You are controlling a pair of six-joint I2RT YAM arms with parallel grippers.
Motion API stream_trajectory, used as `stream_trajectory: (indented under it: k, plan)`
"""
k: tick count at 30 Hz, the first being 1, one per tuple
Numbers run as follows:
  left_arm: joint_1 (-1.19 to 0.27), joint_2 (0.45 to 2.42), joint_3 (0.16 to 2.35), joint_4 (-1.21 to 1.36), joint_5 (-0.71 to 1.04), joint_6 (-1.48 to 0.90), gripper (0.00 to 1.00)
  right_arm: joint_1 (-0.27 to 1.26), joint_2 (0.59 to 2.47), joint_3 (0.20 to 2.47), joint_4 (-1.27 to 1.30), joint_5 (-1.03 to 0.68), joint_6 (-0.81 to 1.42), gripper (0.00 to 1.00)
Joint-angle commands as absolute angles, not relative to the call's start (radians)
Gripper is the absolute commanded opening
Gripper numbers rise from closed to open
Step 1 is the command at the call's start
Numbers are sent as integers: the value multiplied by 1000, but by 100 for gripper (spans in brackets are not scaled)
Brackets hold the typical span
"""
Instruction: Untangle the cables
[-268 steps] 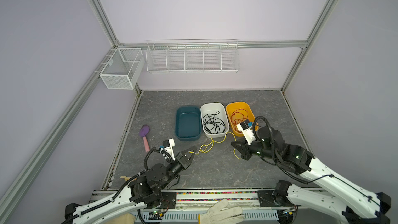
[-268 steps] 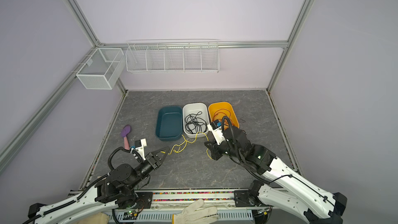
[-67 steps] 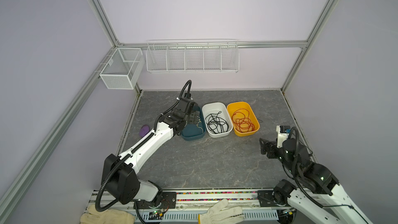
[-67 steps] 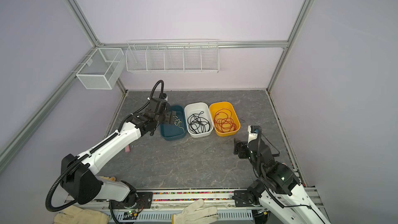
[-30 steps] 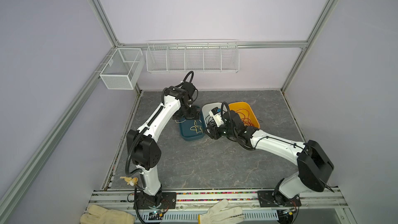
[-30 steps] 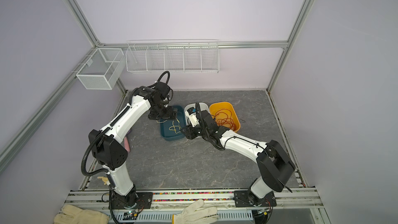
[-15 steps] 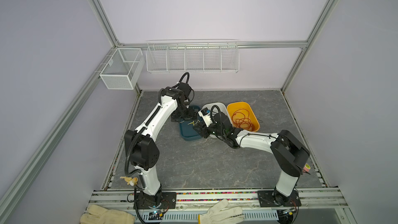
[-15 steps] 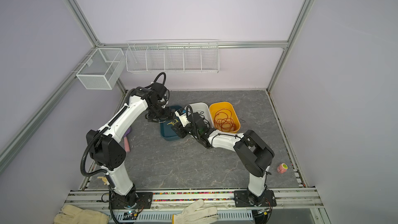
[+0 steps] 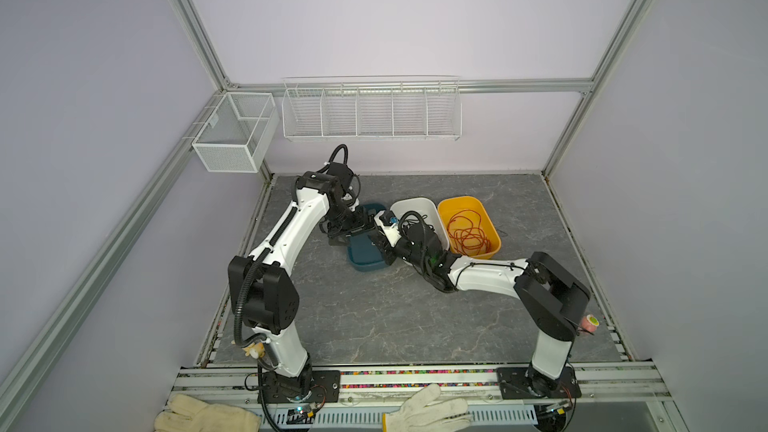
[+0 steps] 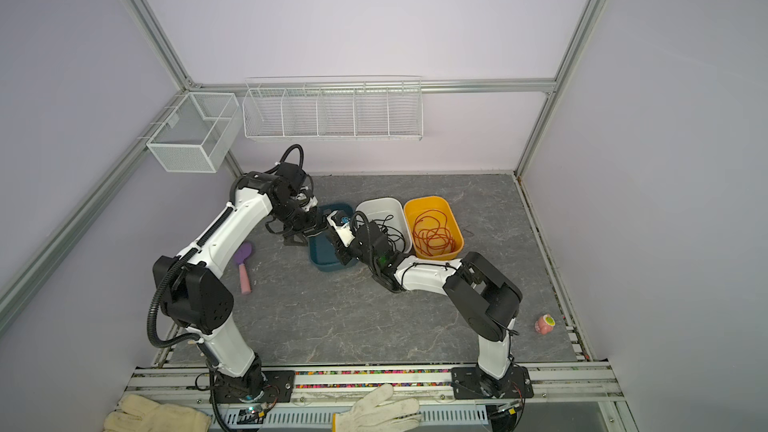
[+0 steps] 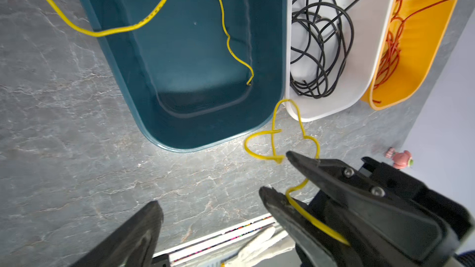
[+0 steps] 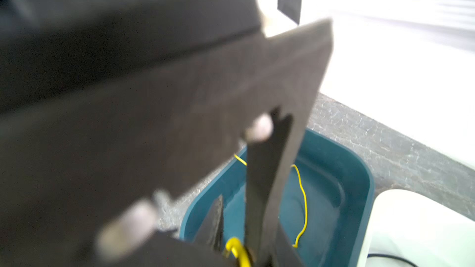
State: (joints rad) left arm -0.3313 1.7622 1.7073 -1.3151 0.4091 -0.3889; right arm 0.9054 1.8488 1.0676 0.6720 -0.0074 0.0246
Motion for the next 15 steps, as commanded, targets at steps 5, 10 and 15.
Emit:
stream_trajectory:
  k: [5, 10, 15]
  plan:
    - [-289, 1709, 1649, -1143, 659, -522, 99, 964, 1875, 1090, 651, -70, -56, 7]
    - [-286, 1661, 1595, -998, 792, -642, 99, 1006, 1896, 1155, 504, -6, -177, 7]
    - [-285, 1639, 1614, -1012, 807, -643, 99, 995, 1907, 1155, 479, 13, -174, 13]
